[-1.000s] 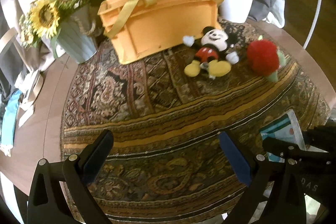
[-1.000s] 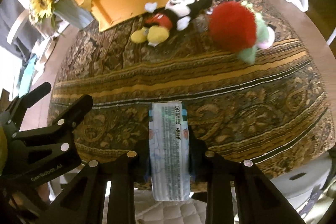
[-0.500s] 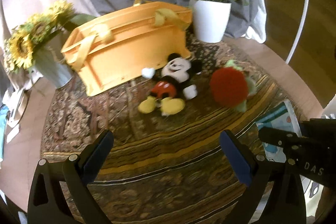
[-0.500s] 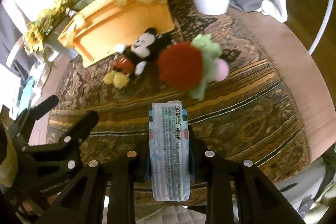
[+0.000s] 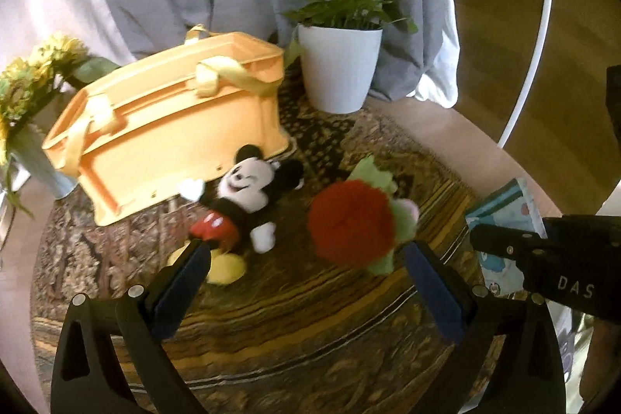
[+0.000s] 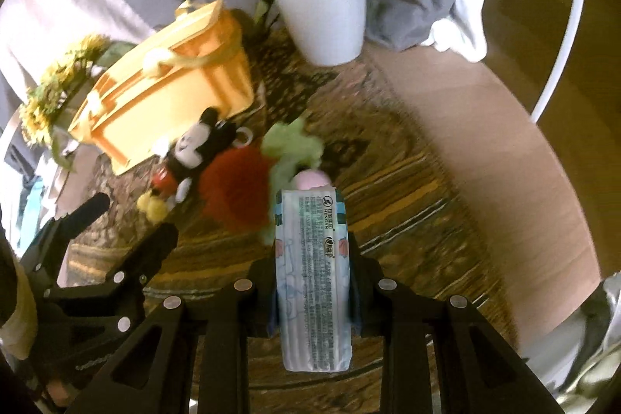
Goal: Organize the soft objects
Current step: 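Grasp the red pompom plush with the left tool while the right tool holds the wipes pack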
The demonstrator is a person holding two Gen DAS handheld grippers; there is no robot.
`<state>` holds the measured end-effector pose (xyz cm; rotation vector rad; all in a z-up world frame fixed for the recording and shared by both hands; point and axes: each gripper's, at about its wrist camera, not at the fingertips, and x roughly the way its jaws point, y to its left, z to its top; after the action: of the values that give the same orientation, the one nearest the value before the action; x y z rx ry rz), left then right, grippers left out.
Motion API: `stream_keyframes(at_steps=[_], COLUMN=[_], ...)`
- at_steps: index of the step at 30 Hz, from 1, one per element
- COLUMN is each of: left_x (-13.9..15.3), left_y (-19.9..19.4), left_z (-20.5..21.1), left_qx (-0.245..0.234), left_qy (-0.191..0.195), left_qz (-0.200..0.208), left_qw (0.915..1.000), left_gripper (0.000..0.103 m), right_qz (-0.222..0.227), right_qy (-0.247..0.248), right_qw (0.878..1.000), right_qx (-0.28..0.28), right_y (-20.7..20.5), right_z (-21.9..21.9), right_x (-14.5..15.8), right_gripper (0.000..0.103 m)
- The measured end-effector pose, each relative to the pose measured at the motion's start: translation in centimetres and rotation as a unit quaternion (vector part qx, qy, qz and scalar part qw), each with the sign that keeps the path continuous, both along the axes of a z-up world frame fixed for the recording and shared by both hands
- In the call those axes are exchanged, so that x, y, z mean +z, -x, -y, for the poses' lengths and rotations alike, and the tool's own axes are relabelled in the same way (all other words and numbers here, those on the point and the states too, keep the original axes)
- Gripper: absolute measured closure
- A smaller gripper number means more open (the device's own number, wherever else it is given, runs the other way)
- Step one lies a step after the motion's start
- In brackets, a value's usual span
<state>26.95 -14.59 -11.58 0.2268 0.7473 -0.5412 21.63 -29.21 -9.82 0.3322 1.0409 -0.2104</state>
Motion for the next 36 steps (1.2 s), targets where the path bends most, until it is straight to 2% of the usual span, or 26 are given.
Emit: stream_keyframes(at_steps=[7,15,21,23,25,31,36], left_x=[-1.2,-2.9,-4.8,-5.7,-6.5,-8.1,-8.3], left_y=[-1.9,-3.6,-4.8,-5.2,-5.6,-5.8,-5.9], left_z=[2.5,4.6,5.4,5.5,5.5,6.0,6.2], left_qx=[0.008,0.027,0.054,0.062,0.066,0.071,0.075], left_qy=[0.031,0.035,0.038,0.04,0.05,0.058,0.065], left_qz=[-0.025,-0.044,-0.063,-0.079,-0.101,-0.127,-0.127], left_qw=[0.9992,0.998,0.9958,0.9941,0.9915,0.9877,0.9869], left_gripper=[0.007,0.011,0.019,0.025,0.026,0.042,0.053], right_qz=[0.006,-0.006,-0.009,-0.01,-0.013,-0.023,-0.031], right_qy=[0.01,0.004,0.004,0.007,0.003,-0.003,-0.01], right_qw=[1.0,1.0,1.0,1.0,1.0,0.999,0.999], right_qx=[-0.007,-0.006,0.003,0.01,0.014,0.024,0.031], right_y=[-1.4,-2.9,-4.3,-4.8,-5.1,-5.7,-5.8], right_z=[2.7,5.2,6.1,6.1,6.2,6.4,6.4], right_x=[-0.5,-2.4,-3.5,-3.9,-4.3,-5.4,-6.0], right_gripper=[0.075,0.075,0.075,0.075,0.075,0.075,0.075])
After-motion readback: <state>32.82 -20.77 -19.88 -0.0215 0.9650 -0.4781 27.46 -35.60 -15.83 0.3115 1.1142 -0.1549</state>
